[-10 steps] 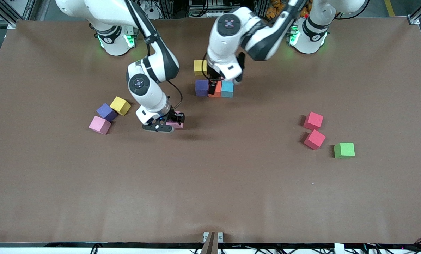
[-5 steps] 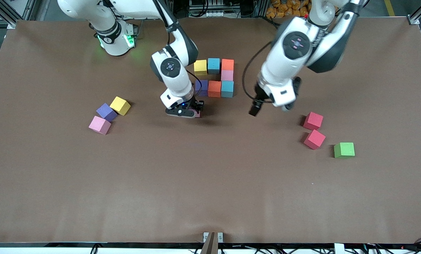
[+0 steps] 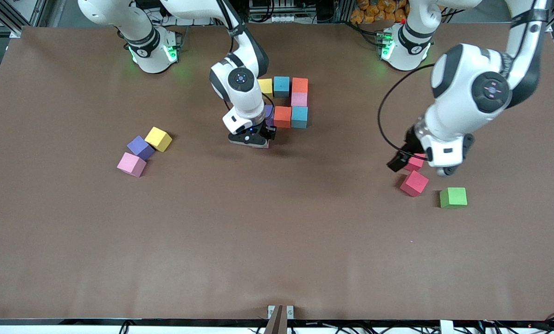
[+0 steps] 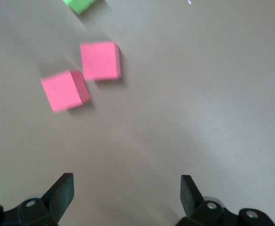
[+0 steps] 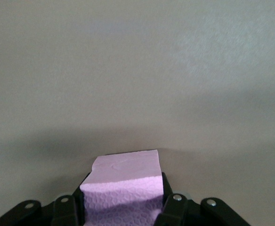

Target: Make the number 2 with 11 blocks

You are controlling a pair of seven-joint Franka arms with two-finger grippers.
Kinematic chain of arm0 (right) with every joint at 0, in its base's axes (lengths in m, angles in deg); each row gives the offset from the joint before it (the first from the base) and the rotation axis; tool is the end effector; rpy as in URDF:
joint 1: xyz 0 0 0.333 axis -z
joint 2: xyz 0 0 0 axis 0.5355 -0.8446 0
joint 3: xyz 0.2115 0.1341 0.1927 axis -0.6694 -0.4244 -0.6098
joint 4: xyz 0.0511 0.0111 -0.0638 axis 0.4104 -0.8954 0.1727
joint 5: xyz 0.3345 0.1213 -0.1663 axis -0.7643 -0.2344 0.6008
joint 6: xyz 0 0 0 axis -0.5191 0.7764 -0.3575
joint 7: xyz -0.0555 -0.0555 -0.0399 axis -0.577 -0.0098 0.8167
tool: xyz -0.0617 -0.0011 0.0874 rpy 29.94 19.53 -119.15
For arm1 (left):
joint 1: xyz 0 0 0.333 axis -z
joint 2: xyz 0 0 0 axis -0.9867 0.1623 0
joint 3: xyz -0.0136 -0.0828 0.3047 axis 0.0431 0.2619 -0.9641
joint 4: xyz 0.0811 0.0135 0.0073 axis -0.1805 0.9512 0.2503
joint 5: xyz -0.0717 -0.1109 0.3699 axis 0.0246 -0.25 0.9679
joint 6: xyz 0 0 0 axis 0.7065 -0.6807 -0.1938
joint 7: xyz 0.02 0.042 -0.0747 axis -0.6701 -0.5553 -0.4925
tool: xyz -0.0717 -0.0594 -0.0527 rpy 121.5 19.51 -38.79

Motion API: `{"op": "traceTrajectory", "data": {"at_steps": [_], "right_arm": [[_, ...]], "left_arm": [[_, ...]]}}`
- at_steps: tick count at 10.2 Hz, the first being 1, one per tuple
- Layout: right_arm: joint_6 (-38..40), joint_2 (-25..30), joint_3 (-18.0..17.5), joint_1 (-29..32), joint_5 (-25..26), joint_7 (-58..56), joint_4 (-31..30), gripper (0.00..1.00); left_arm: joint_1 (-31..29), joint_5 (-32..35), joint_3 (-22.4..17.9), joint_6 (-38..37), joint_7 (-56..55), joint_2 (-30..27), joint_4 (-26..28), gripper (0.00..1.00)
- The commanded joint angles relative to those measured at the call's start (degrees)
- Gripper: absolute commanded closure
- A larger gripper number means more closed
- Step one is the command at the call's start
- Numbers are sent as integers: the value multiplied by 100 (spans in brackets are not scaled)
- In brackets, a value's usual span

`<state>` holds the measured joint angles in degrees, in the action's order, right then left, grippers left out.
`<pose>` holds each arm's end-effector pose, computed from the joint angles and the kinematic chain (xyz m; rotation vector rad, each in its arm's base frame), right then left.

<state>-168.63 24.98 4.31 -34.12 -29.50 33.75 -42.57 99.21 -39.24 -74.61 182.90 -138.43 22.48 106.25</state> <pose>0.3881 0.4526 0.2118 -3.0669 0.3025 -0.0442 0.5610 -0.1517 0.4217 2.8792 1.2104 -0.1394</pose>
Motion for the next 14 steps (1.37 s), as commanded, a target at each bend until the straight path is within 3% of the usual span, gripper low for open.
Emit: {"op": "traceTrajectory", "data": {"at_steps": [1, 6, 9, 12, 13, 14], "right_arm": [[-23, -15, 103, -197, 127, 247, -51, 90], [-146, -129, 147, -355, 373, 362, -166, 91], [-356, -138, 138, -417, 373, 362, -297, 92], [-471, -147, 138, -443, 373, 397, -341, 91], [-472, -164, 138, -435, 373, 414, -333, 77], [-463, -164, 138, -426, 373, 423, -324, 34]], "left_arm": [[-351, 589, 112, -133, 913, 29, 99, 0], [-572, 1250, 113, -45, 2769, 600, 99, 0], [-817, 1259, 130, 463, 3673, 855, 117, 0], [-879, 1259, 130, 1306, 4588, 874, 607, 0], [-879, 1259, 130, 1474, 4992, 856, 766, 0], [-888, 1259, 130, 1684, 5457, 839, 941, 0]]}}
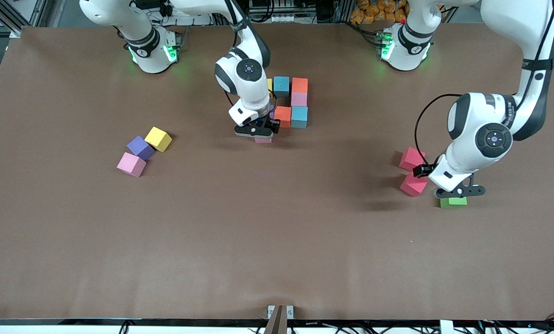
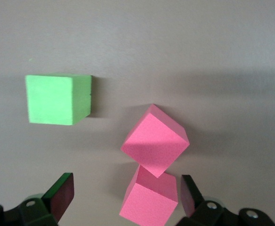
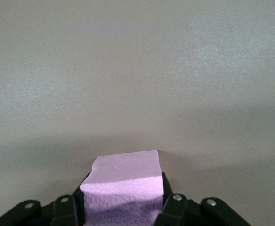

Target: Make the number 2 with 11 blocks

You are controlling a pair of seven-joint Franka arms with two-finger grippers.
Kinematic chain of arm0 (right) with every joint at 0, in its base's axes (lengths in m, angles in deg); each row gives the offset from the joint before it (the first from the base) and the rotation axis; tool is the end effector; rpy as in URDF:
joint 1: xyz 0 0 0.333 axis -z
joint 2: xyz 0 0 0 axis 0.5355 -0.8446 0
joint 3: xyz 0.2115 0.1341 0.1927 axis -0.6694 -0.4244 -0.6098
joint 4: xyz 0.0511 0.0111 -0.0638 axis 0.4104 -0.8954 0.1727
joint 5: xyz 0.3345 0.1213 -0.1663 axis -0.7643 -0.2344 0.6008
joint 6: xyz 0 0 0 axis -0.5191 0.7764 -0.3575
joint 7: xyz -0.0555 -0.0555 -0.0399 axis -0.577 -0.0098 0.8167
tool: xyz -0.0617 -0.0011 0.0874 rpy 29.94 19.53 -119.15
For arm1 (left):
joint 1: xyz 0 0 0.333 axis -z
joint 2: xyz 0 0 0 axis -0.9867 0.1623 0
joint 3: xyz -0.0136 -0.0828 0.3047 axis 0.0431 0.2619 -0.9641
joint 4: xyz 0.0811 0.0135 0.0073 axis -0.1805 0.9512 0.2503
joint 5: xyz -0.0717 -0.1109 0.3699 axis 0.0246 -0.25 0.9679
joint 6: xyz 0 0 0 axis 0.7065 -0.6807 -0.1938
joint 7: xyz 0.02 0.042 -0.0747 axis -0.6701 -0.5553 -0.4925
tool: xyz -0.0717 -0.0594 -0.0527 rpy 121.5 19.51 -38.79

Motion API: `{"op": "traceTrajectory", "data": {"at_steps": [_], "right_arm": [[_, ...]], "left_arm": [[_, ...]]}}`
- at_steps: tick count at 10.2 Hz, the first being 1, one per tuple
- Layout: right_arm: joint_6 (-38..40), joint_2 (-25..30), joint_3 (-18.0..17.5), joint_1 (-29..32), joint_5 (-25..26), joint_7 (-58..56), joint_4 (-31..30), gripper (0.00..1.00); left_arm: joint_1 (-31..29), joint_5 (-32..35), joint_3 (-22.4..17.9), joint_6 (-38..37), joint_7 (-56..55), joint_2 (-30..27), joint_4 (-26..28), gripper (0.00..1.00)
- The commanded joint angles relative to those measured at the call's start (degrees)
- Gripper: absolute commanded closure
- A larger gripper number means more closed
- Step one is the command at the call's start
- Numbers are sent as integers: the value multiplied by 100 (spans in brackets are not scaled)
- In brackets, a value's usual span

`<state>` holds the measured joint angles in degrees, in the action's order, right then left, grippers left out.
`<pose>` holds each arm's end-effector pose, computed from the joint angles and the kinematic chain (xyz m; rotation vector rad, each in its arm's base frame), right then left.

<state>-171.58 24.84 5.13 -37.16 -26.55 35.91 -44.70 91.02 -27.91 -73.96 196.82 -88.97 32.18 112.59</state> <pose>0.3666 0.4592 0.2027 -3.0868 0.2402 -0.1061 0.5793 -0.0680 0.2935 -3.0199 0.0720 0.1286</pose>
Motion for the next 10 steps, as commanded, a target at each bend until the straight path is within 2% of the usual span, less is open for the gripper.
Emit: {"op": "traceTrajectory", "data": {"at_steps": [1, 7, 10], "right_arm": [[-167, -150, 57, -104, 69, 303, -102, 0], [-88, 60, 126, 45, 33, 339, -49, 0], [-88, 289, 127, 291, 33, 312, -49, 0]], "left_arm": [[-60, 126, 57, 520, 855, -132, 465, 0], [-69, 126, 66, 1190, 2323, 44, 783, 0], [-113, 126, 74, 1480, 2493, 149, 854, 0]]}}
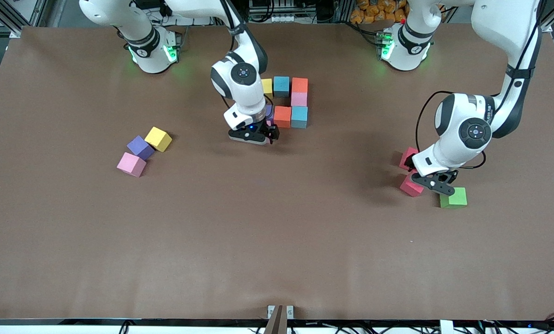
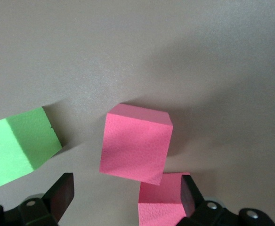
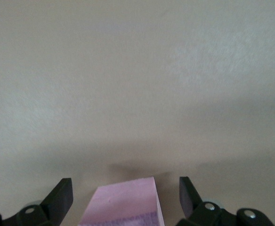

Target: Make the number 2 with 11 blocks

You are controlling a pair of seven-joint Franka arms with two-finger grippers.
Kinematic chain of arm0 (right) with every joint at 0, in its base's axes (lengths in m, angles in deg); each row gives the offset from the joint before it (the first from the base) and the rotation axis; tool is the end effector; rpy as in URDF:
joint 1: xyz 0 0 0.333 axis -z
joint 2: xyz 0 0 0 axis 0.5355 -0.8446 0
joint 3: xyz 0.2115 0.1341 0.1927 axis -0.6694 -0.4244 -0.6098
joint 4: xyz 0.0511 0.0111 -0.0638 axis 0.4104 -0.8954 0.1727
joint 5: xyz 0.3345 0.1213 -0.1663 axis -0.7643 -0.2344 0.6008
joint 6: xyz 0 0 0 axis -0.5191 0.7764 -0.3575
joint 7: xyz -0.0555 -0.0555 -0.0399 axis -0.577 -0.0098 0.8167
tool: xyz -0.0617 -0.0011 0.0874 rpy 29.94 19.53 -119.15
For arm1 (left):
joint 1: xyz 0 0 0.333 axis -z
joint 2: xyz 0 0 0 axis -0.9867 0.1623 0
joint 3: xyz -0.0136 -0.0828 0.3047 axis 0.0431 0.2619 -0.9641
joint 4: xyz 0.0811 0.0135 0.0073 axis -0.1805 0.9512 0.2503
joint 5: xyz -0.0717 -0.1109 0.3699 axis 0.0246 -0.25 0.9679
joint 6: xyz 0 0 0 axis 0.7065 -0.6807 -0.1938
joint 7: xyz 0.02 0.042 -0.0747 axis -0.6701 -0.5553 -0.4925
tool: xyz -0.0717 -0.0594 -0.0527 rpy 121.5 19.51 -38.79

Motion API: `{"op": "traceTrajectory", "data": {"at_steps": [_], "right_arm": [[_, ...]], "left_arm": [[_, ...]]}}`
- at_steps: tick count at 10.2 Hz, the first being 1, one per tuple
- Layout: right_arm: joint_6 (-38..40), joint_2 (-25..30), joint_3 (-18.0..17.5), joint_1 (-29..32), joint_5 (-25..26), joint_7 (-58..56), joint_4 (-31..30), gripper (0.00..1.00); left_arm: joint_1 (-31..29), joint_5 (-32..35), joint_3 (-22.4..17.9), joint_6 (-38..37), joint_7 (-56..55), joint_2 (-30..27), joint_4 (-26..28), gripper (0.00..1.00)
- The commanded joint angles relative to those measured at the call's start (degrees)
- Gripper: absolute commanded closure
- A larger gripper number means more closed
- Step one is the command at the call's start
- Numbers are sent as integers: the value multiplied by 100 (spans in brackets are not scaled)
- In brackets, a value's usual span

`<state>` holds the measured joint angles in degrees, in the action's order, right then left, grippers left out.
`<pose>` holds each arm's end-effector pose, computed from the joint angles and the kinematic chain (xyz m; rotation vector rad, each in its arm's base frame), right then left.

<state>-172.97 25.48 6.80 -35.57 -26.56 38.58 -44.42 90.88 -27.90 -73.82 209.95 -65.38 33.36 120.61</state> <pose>0.3955 0.4427 0.2157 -3.0400 0.3893 -0.1586 0.5556 -0.0680 0.2441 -2.9677 0.7199 0.0582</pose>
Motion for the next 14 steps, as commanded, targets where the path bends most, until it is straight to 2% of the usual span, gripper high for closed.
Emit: {"op": "traceTrajectory", "data": {"at_steps": [1, 3, 5, 7, 8, 10, 11, 12, 14], "right_arm": [[50, 277, -40, 254, 35, -68, -69, 0], [120, 548, -57, 945, 35, -1379, -78, 0], [1021, 751, -66, 1640, 0, -2786, 193, 0], [1919, 840, -66, 2300, 0, -3678, 501, 0], [2053, 831, -66, 2625, 35, -4142, 511, 0], [2125, 788, -83, 3441, 26, -5766, 433, 0], [2142, 814, -75, 3680, 26, -5860, 363, 0], [2142, 892, -66, 3831, 26, -5870, 197, 0], [2089, 1077, -40, 4260, 26, -5870, -68, 0]], "left_arm": [[-99, 116, 61, 203, 134, 66, 51, 0], [-108, 72, 61, 317, 142, 180, 33, 0], [-161, 72, 61, 457, 134, 330, 7, 0], [-187, 63, 61, 598, 134, 444, -19, 0], [-187, 37, 61, 651, 134, 497, -28, 0], [-170, -181, 61, 678, 63, 524, -28, 0], [-152, -314, 69, 678, 63, 541, -37, 1], [-135, -428, 78, 678, 46, 550, -37, 14], [-73, -657, 78, 678, 37, 550, -63, 21]]}}
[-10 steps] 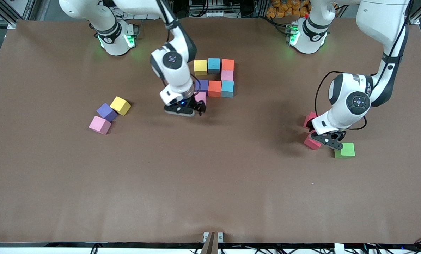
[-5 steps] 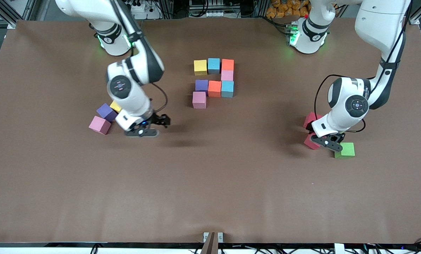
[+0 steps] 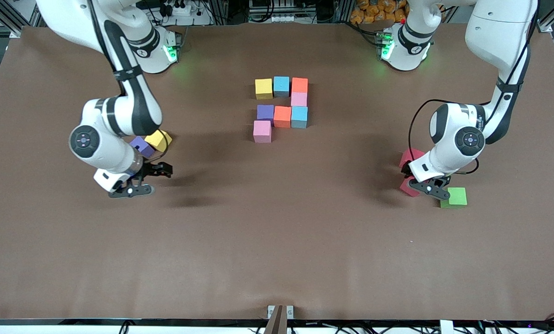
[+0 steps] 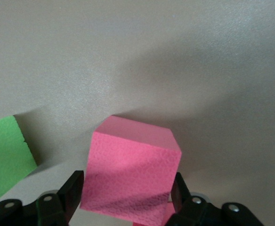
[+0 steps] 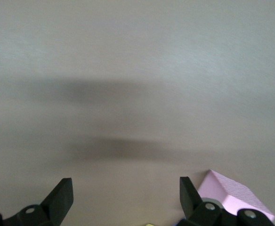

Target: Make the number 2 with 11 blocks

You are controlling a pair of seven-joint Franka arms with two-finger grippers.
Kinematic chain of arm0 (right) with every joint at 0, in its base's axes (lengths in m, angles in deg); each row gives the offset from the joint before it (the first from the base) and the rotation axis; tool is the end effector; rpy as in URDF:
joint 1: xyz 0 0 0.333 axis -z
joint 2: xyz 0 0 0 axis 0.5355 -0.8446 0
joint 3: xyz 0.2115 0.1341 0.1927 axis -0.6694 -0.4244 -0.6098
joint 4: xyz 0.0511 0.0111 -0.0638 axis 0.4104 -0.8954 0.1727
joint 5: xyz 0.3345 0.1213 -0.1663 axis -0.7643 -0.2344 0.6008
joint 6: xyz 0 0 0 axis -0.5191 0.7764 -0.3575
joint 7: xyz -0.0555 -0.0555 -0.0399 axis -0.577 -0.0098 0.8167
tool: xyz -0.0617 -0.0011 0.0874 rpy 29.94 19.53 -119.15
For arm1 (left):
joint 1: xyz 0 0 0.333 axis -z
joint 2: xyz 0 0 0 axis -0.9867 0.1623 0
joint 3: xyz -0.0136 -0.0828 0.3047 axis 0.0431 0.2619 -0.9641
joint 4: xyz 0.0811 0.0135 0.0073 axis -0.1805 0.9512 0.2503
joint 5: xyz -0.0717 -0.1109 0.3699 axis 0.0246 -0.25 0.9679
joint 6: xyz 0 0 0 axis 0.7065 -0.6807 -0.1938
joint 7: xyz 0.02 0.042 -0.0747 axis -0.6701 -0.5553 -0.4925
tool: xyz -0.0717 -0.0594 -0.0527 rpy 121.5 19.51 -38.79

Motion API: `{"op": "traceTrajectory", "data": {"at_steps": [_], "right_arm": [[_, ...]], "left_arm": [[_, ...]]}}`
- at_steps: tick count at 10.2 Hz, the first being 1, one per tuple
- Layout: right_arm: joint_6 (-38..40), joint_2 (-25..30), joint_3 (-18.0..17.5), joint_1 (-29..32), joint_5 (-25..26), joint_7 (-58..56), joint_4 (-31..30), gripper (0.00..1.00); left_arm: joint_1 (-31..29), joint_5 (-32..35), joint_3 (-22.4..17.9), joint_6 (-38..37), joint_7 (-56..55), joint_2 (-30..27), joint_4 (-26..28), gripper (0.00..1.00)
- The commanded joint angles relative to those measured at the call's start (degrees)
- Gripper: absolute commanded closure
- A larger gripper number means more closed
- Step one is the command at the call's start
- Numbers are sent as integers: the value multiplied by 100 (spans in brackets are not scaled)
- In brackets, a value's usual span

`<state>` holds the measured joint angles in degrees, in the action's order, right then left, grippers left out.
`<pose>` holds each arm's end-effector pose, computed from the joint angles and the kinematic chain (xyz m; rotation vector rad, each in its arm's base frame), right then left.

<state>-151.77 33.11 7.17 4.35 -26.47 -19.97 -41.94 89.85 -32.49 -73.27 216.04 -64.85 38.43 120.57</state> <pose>0.5743 0.0924 0.2738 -3.0959 -0.1120 0.1301 0.5583 -0.0638 0.2038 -3.0373 0.6429 0.0249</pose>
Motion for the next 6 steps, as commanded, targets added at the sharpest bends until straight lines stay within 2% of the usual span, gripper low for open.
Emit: {"op": "traceTrajectory", "data": {"at_steps": [1, 3, 4, 6], "right_arm": [[-57, 323, -68, 559, 17, -23, -395, 0], [-48, 305, -77, 1121, 17, -189, -501, 0], [-22, 297, -77, 1359, 8, -181, -545, 0], [-39, 262, -86, 1763, -36, -138, -633, 0]], "left_arm": [[57, -286, 32, 59, -15, 86, -111, 29], [40, -479, 172, 59, -76, 104, -190, 49], [48, -506, 216, 51, -260, 87, -234, 50], [48, -515, 575, 24, -1004, 86, -462, 54]]}}
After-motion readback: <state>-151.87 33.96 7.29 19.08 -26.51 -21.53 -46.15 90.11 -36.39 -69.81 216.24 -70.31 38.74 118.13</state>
